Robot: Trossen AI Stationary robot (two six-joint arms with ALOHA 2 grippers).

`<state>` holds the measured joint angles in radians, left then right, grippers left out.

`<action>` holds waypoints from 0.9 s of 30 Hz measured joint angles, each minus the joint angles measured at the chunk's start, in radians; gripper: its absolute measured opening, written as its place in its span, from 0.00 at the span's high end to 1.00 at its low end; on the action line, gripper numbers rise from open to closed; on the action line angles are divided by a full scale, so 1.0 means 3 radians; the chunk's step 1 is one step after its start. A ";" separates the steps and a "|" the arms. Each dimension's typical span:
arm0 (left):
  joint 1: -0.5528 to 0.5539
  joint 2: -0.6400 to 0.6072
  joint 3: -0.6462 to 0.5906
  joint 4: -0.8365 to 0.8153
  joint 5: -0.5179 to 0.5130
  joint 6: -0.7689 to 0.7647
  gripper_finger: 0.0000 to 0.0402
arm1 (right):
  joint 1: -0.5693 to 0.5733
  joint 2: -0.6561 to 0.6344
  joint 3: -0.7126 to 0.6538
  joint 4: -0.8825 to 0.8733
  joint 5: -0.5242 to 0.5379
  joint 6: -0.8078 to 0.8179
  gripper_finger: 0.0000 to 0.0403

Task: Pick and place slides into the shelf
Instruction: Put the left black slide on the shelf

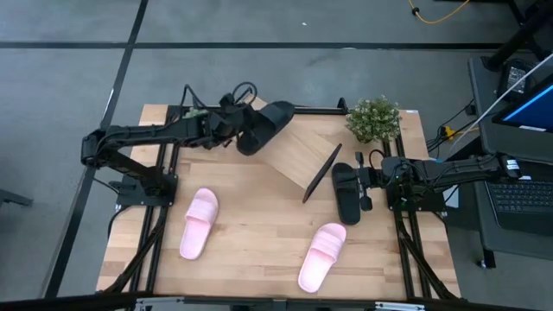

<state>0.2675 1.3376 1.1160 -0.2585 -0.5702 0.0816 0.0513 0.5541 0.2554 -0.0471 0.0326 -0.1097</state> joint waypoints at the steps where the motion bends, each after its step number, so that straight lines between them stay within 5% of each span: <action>1: 0.0040 0.0000 -0.0001 0.0012 0.0023 0.0001 1.00 | 0.0000 0.0000 0.0000 0.0001 0.0000 0.0000 0.93; 27: 0.0533 0.0000 -0.0001 0.0008 0.0387 0.0090 1.00 | 0.0000 0.0001 0.0000 0.0004 0.0000 0.0009 0.93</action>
<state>0.4274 1.3376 1.1156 -0.2561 -0.4541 0.1085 0.0513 0.5545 0.2554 -0.0460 0.0326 -0.1069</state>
